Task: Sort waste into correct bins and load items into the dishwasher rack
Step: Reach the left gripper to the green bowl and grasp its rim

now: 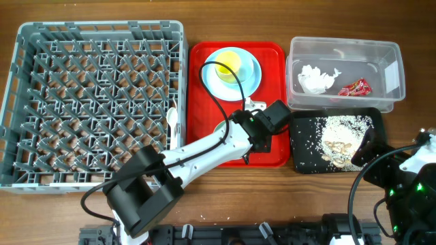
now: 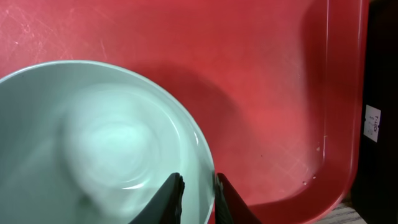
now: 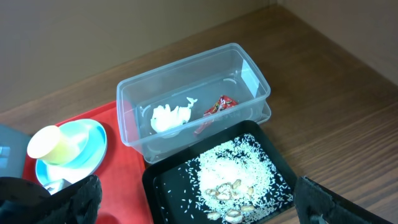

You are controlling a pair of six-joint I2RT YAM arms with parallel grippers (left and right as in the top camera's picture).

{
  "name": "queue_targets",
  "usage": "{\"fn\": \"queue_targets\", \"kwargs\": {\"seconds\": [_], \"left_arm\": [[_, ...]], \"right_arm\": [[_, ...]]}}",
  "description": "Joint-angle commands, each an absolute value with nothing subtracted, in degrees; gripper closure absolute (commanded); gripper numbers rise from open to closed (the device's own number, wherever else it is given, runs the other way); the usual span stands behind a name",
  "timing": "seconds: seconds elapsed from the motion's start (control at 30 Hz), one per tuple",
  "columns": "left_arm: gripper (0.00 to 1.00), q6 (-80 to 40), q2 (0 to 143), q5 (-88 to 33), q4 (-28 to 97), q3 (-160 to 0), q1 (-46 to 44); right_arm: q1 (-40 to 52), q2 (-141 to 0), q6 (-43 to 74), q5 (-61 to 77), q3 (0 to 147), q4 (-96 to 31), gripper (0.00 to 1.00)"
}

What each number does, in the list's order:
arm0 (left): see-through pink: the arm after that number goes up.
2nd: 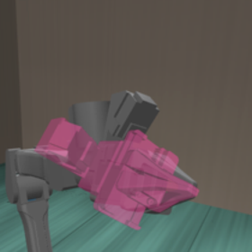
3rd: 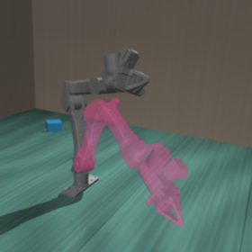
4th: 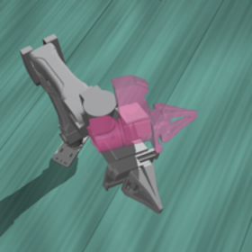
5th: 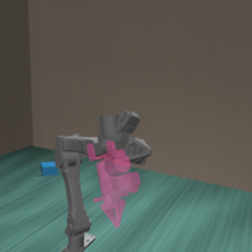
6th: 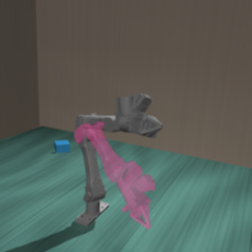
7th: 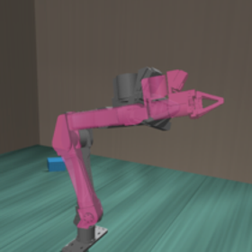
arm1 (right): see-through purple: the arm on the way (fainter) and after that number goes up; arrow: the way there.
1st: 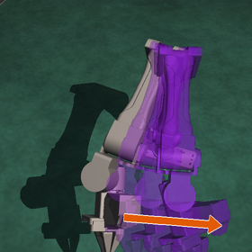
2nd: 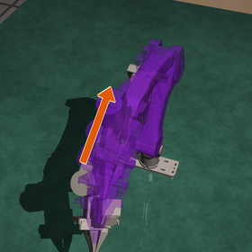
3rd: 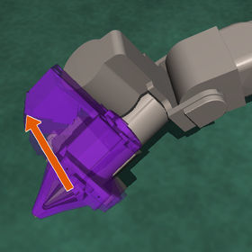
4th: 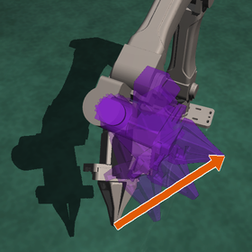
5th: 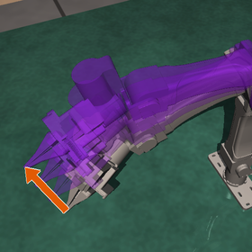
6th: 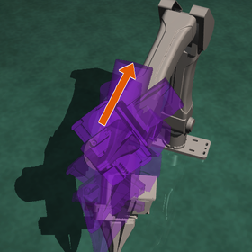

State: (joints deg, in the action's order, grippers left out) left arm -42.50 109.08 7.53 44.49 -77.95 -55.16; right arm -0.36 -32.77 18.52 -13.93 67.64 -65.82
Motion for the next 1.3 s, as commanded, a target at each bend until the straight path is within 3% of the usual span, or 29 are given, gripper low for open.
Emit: {"fn": "queue_targets", "kwargs": {"seconds": [0.0, 0.43, 0.47, 0.83, 0.9, 0.93, 0.97, 1.03, 1.27], "left_arm": [[0.82, -41.78, 109.65, 8.91, 44.34, -77.67, -56.75], [0.89, -42.50, 109.67, 12.08, 42.83, -73.38, -57.65], [0.96, -42.48, 109.67, 12.14, 42.87, -73.38, -57.65], [0.96, -39.20, 109.67, 14.00, 43.11, -73.38, -58.98], [0.94, -39.27, 109.67, 13.96, 43.00, -73.38, -59.05], [0.83, -39.27, 109.86, 13.50, 43.03, -73.38, -59.05], [0.79, -39.24, 109.97, 13.30, 43.09, -73.38, -59.05], [0.83, -39.24, 110.06, 13.37, 43.72, -73.38, -59.05], [0.82, -39.24, 110.65, 13.37, 43.70, -73.38, -59.05]], "right_arm": [[-0.30, -32.69, 18.15, -13.65, 67.48, -65.67, 0.00], [-0.30, -32.69, 18.17, -13.65, 67.48, -65.67, 0.00], [-0.30, -32.69, 18.17, -13.65, 67.48, -65.67, 0.00], [-0.30, -32.69, 18.15, -13.65, 67.48, -65.67, 0.00], [-0.30, -32.69, 18.17, -13.65, 67.48, -65.67, 0.00], [-0.30, -32.69, 18.17, -13.65, 67.48, -65.67, 0.00], [-0.30, -32.69, 18.20, -13.65, 67.48, -65.67, 0.00], [-0.30, -32.69, 18.17, -13.65, 67.48, -65.67, 0.00], [-0.30, -32.69, 18.15, -13.65, 67.48, -65.67, 0.00]]}}
